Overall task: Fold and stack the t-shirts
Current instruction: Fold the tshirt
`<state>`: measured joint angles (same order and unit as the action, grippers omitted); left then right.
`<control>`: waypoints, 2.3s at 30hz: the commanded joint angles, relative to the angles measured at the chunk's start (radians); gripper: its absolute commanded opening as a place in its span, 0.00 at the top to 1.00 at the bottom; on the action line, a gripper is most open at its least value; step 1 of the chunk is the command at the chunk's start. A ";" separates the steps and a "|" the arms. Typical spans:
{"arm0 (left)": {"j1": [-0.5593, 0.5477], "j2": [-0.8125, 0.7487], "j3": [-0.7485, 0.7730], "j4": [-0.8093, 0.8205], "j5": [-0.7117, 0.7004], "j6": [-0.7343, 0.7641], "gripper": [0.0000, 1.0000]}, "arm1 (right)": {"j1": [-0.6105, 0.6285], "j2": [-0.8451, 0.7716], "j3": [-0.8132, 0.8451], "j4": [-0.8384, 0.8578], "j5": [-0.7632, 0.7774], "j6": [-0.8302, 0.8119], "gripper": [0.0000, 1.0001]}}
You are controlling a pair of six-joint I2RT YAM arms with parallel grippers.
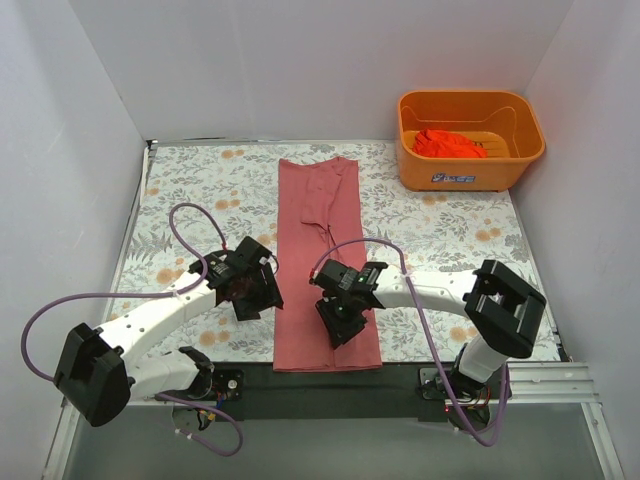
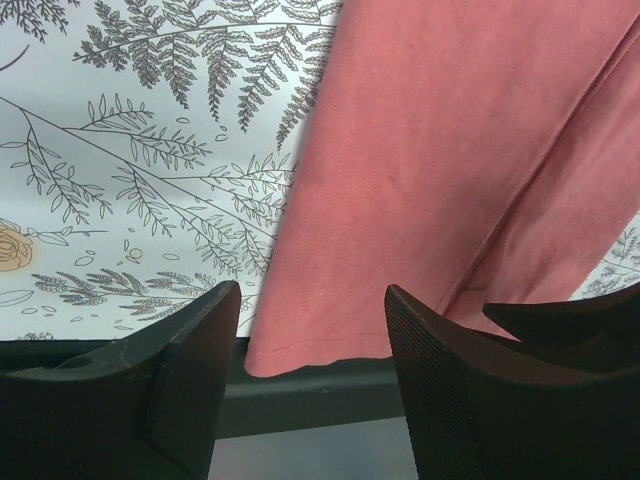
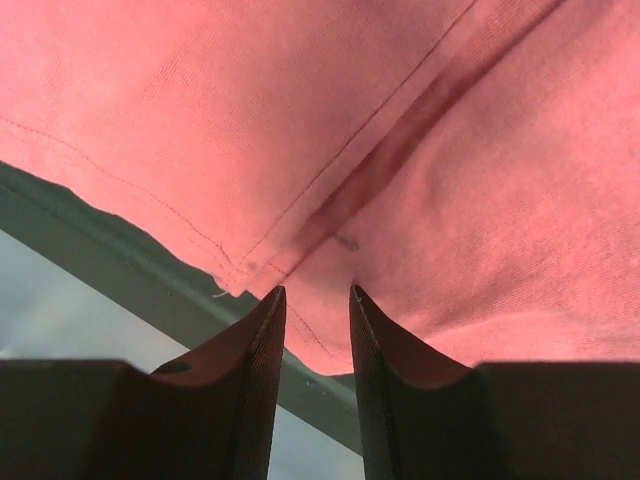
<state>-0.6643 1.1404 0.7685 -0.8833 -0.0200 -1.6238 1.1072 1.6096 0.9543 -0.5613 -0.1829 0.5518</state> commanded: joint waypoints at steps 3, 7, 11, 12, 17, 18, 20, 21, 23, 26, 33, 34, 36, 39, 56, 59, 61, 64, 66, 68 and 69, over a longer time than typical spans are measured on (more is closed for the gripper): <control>-0.004 -0.010 -0.009 0.006 0.006 -0.022 0.42 | 0.020 0.033 0.050 -0.040 0.028 0.014 0.62; -0.004 -0.010 -0.029 0.018 0.012 -0.022 0.42 | 0.026 0.076 0.058 -0.038 0.020 0.010 0.63; -0.004 -0.011 -0.037 0.023 0.017 -0.024 0.42 | 0.031 0.110 0.072 -0.046 0.020 0.004 0.66; -0.004 -0.016 -0.041 0.024 0.017 -0.025 0.42 | 0.032 0.115 0.073 -0.049 0.023 0.005 0.69; -0.004 -0.022 -0.054 0.024 0.018 -0.025 0.42 | 0.033 0.118 0.077 -0.055 0.030 0.002 0.88; -0.004 -0.021 -0.057 0.024 0.018 -0.025 0.42 | 0.033 0.113 0.077 -0.057 0.031 0.002 0.97; -0.004 -0.021 -0.057 0.027 0.018 -0.025 0.42 | 0.033 0.092 0.077 -0.058 0.036 0.000 0.99; -0.004 -0.021 -0.058 0.027 0.020 -0.024 0.42 | 0.033 0.081 0.077 -0.060 0.045 0.005 0.99; -0.004 -0.024 -0.057 0.027 0.051 -0.024 0.42 | 0.034 0.046 0.078 -0.060 0.052 0.007 0.99; -0.004 -0.028 -0.060 0.026 0.066 -0.021 0.42 | 0.033 0.006 0.090 -0.051 0.039 -0.001 0.99; -0.006 -0.021 -0.098 0.047 0.127 -0.019 0.42 | 0.032 0.003 0.103 0.012 -0.075 -0.053 0.91; -0.008 -0.022 -0.100 0.046 0.132 -0.018 0.43 | 0.033 0.000 0.091 0.012 -0.072 -0.052 0.90; -0.009 -0.028 -0.103 0.041 0.135 -0.016 0.42 | 0.029 -0.019 0.072 0.009 -0.053 -0.046 0.79; -0.011 -0.030 -0.110 0.038 0.141 -0.013 0.42 | 0.017 -0.052 0.035 -0.008 -0.052 -0.044 0.67; -0.026 -0.021 -0.141 0.014 0.184 -0.002 0.42 | -0.162 -0.378 -0.282 -0.029 0.016 0.086 0.49; -0.031 -0.014 -0.149 0.021 0.196 -0.002 0.42 | -0.202 -0.410 -0.337 0.029 -0.041 0.094 0.52; -0.034 -0.008 -0.152 0.026 0.203 -0.002 0.42 | -0.222 -0.413 -0.382 0.067 -0.073 0.099 0.53; -0.040 -0.002 -0.156 0.027 0.207 -0.005 0.43 | -0.236 -0.395 -0.408 0.123 -0.133 0.097 0.55; -0.044 0.001 -0.159 0.030 0.207 -0.007 0.43 | -0.236 -0.384 -0.414 0.139 -0.156 0.091 0.56; -0.047 0.002 -0.160 0.032 0.213 -0.007 0.43 | -0.237 -0.370 -0.416 0.143 -0.170 0.089 0.57; -0.050 0.004 -0.163 0.035 0.215 -0.010 0.43 | -0.242 -0.366 -0.416 0.141 -0.177 0.085 0.57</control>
<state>-0.7048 1.1442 0.6147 -0.8551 0.1692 -1.6310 0.8738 1.2327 0.5411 -0.4736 -0.2989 0.6357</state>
